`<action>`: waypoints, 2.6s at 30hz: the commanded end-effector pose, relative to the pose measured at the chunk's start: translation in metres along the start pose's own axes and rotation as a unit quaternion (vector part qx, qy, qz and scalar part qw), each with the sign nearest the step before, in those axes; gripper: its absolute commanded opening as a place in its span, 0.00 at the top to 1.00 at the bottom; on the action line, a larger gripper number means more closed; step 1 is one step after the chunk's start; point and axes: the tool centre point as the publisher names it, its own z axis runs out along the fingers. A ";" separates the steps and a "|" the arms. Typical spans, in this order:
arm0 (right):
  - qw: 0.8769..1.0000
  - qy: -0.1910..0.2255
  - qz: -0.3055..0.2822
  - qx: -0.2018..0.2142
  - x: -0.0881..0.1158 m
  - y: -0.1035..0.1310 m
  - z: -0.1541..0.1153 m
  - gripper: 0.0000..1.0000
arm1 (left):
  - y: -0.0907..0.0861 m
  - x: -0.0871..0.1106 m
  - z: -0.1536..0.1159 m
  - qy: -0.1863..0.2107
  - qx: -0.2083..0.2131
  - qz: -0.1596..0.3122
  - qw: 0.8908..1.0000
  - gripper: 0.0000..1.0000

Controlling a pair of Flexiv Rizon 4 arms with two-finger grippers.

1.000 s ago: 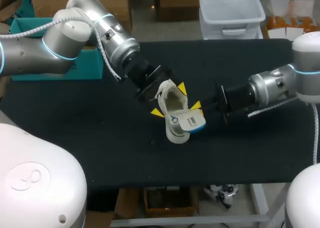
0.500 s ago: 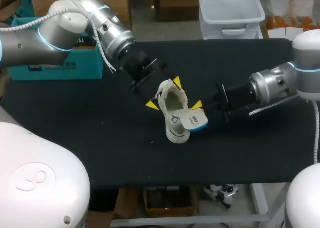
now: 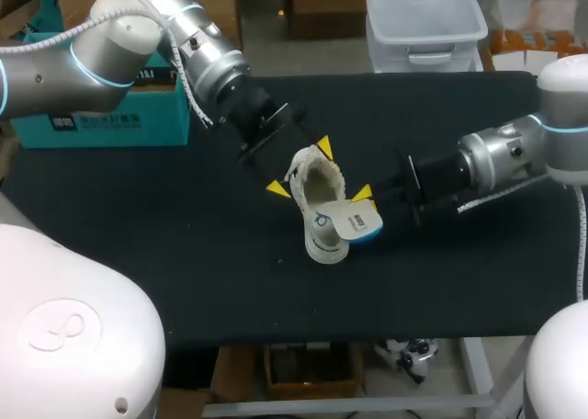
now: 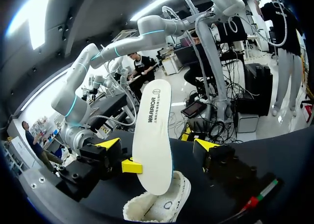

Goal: Open the shoe tongue, take the insole out of the shoe, put the insole back into the shoe, and pack the shoe into the shoebox

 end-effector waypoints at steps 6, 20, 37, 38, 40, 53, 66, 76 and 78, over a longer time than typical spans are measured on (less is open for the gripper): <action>1.000 0.000 0.000 0.002 0.000 0.000 -0.001 1.00 | 0.001 0.000 0.000 0.000 0.001 0.000 1.000 0.00; 1.000 -0.003 -0.002 0.009 -0.008 0.002 -0.005 1.00 | 0.029 -0.006 -0.027 0.073 -0.019 -0.099 0.992 0.00; 1.000 -0.003 -0.004 0.007 -0.013 0.000 -0.003 1.00 | 0.056 -0.027 -0.045 0.106 -0.062 -0.153 0.981 0.00; 1.000 -0.003 -0.004 0.007 -0.013 0.000 -0.003 1.00 | 0.057 -0.028 -0.044 0.109 -0.063 -0.158 0.979 0.00; 1.000 -0.003 -0.004 0.007 -0.012 0.000 -0.003 1.00 | 0.058 -0.029 -0.044 0.109 -0.065 -0.161 0.979 0.00; 1.000 0.000 -0.003 0.008 -0.016 0.000 -0.003 1.00 | 0.104 -0.044 -0.074 0.166 -0.109 -0.190 0.962 0.00; 1.000 -0.009 0.014 0.010 -0.012 -0.004 -0.001 1.00 | 0.116 -0.048 -0.099 0.235 -0.173 -0.161 0.943 0.00; 1.000 -0.016 0.019 0.016 -0.007 0.000 -0.001 1.00 | 0.112 -0.041 -0.102 0.241 -0.186 -0.139 0.942 0.00; 1.000 -0.017 0.021 0.017 -0.007 0.000 -0.001 1.00 | 0.112 -0.041 -0.103 0.241 -0.188 -0.138 0.942 0.00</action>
